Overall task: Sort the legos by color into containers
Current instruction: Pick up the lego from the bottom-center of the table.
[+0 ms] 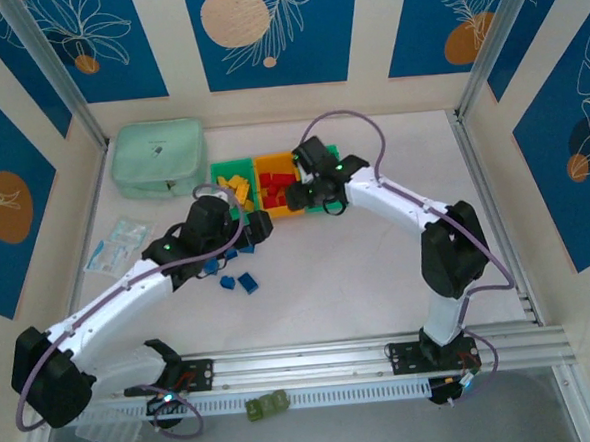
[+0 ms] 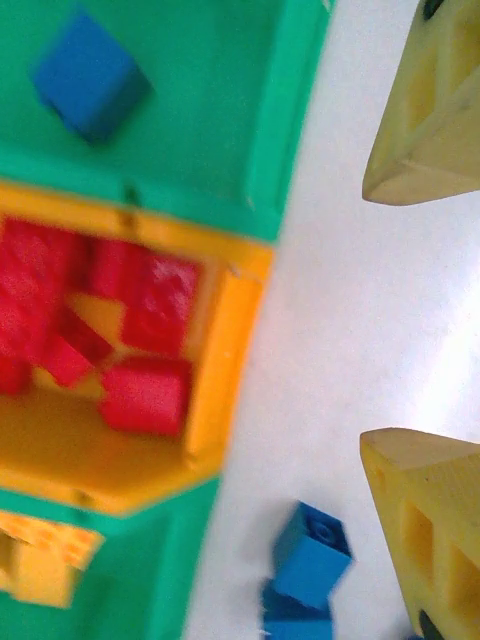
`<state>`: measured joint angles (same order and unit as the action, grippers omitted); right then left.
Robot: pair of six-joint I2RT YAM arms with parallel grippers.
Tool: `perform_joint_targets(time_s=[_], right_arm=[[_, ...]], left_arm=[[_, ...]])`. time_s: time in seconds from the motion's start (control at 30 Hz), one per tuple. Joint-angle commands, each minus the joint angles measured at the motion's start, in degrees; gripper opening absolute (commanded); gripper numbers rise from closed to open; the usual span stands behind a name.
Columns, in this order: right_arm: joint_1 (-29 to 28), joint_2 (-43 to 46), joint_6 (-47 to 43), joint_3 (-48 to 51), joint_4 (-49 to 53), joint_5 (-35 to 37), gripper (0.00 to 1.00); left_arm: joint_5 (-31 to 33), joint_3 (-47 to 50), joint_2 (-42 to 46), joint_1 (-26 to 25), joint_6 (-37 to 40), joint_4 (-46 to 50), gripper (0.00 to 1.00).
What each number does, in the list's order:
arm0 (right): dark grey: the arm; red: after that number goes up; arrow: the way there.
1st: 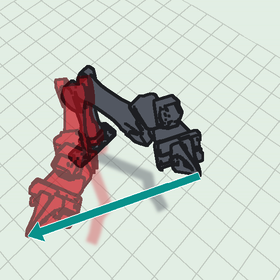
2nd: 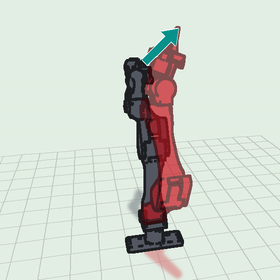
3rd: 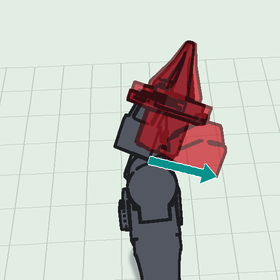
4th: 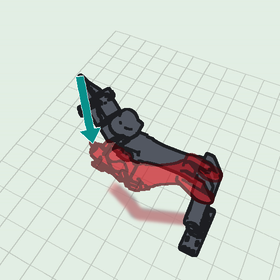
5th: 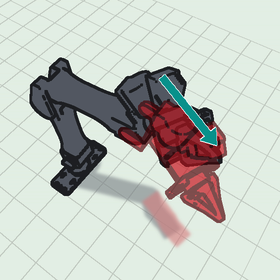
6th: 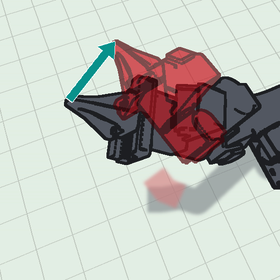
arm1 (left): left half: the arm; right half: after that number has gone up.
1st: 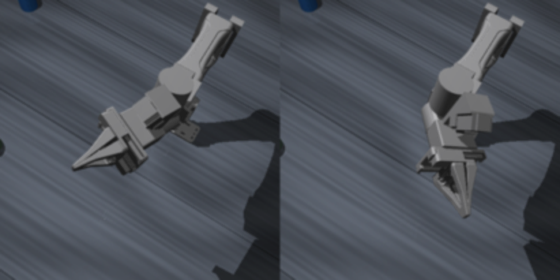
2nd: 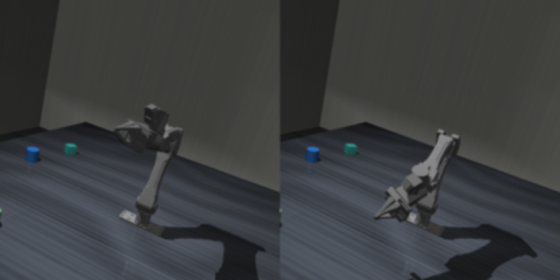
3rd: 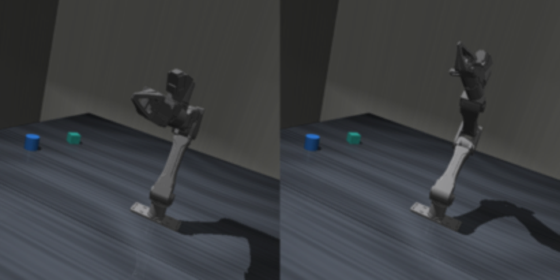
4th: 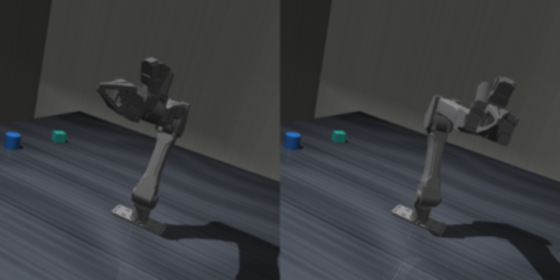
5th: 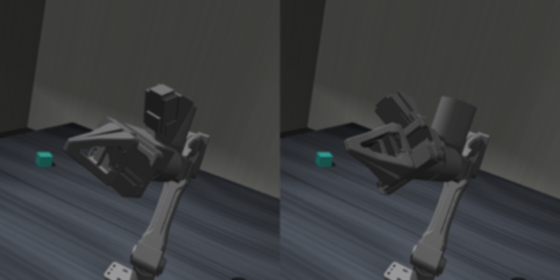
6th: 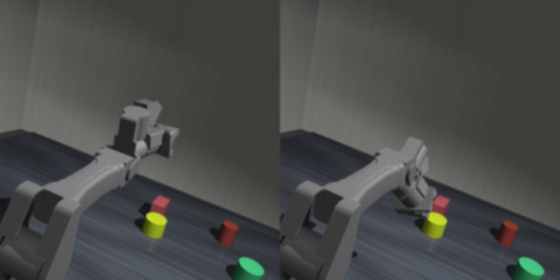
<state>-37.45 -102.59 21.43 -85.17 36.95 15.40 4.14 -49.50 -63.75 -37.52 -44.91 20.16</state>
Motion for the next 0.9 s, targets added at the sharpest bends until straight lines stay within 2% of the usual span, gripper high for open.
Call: perform_joint_targets(time_s=[0.0, 0.23, 0.4, 0.53, 0.87], right_arm=[[-2.44, 2.43, 0.62, 1.49, 1.31, -2.33, 0.63], [-9.76, 2.13, 1.07, 4.03, 1.83, -3.74, 0.67], [-14.18, 1.08, 3.57, 6.52, -0.92, -8.21, 0.68], [-18.08, -0.60, 4.34, 7.22, -2.55, -9.03, 0.70], [-22.03, -6.11, 7.47, 6.48, -4.52, -9.69, 0.73]], left_arm=[[3.25, 1.93, 3.65, 0.77, 0.45, 4.86, 0.99], [6.25, 5.89, 11.43, 1.28, -1.64, 11.11, 0.99], [8.58, 8.55, 16.56, 1.64, -3.46, 15.48, 0.99], [9.52, 9.37, 19.10, 1.92, -4.09, 18.16, 0.99], [10.10, 11.14, 23.85, 2.11, -7.36, 22.10, 0.99]])
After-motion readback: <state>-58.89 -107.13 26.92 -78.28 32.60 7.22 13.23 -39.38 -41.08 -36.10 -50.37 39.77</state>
